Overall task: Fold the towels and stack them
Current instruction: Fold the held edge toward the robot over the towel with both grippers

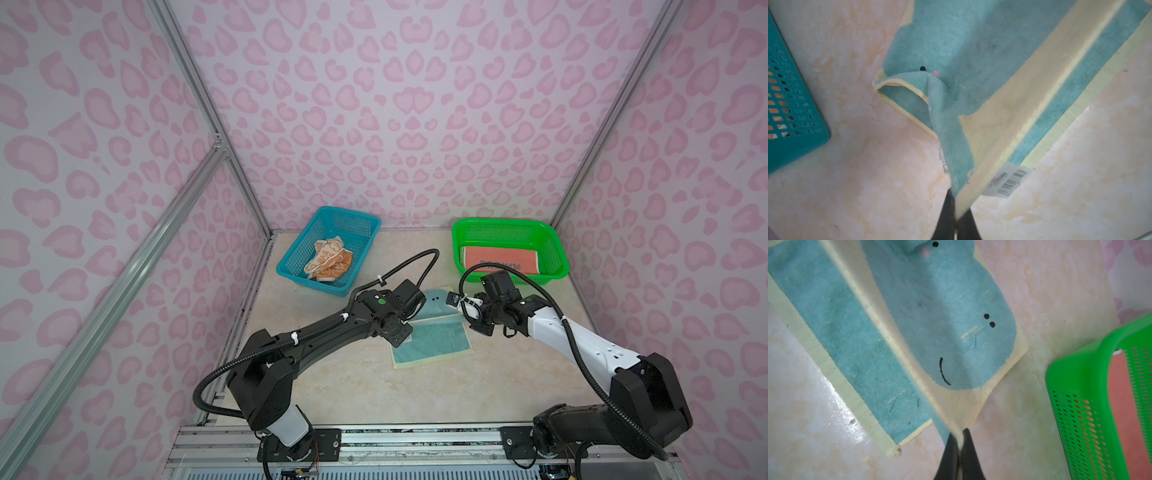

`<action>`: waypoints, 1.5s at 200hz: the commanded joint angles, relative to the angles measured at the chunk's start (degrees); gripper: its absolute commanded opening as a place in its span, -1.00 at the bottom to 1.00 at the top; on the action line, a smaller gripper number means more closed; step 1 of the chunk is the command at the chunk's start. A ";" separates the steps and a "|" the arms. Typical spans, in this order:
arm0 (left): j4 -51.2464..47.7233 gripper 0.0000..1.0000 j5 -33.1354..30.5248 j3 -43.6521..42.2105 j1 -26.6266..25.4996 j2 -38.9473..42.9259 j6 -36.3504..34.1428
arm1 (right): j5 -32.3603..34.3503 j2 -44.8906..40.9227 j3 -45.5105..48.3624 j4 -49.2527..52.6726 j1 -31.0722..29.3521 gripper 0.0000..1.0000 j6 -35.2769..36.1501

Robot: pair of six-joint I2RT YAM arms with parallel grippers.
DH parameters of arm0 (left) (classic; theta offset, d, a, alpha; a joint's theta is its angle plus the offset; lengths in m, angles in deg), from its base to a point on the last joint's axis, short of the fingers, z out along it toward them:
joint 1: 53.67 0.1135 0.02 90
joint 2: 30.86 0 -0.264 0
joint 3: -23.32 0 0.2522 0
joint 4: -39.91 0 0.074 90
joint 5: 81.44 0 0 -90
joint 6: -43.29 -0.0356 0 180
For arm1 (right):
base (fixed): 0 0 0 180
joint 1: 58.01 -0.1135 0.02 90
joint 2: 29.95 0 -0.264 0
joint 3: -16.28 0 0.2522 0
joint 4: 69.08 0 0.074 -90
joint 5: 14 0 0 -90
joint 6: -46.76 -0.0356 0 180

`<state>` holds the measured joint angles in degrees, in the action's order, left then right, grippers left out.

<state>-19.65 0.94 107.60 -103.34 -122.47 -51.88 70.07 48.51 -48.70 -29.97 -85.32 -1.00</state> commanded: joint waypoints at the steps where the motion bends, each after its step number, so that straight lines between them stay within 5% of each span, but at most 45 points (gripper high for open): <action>1: -6.46 -0.95 -4.03 -0.46 -0.56 1.89 2.56 | 7.48 -0.02 0.33 4.74 -1.40 -1.00 -1.01; 82: -3.73 -0.95 -2.07 -5.69 -5.93 -0.10 7.24 | 7.06 2.77 2.32 9.19 -4.49 -0.98 -3.81; 151: 1.30 -0.94 -0.47 -9.58 -8.86 -1.47 10.61 | 7.13 9.13 2.47 10.11 -6.25 -0.63 -5.22; 171: 1.58 -0.66 -0.39 -10.39 -9.47 -1.24 11.19 | 6.58 9.52 2.04 11.58 -6.65 -0.41 -5.49; 208: 1.66 -0.07 -0.47 -11.09 -11.25 -0.15 11.98 | 6.34 8.07 1.04 14.10 -7.61 -0.32 -6.04; 258: 2.18 0.26 -4.30 -11.71 -12.60 4.44 13.61 | 17.44 3.00 -1.52 13.71 -6.50 -0.25 -11.63; 300: 6.26 0.53 -12.84 -10.90 -9.80 7.69 16.76 | 15.10 1.65 -3.66 8.39 -4.90 -0.25 -17.94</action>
<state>-16.57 -4.90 96.04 -115.30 -116.11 -38.16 85.91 50.21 -51.76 -17.67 -90.28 -13.70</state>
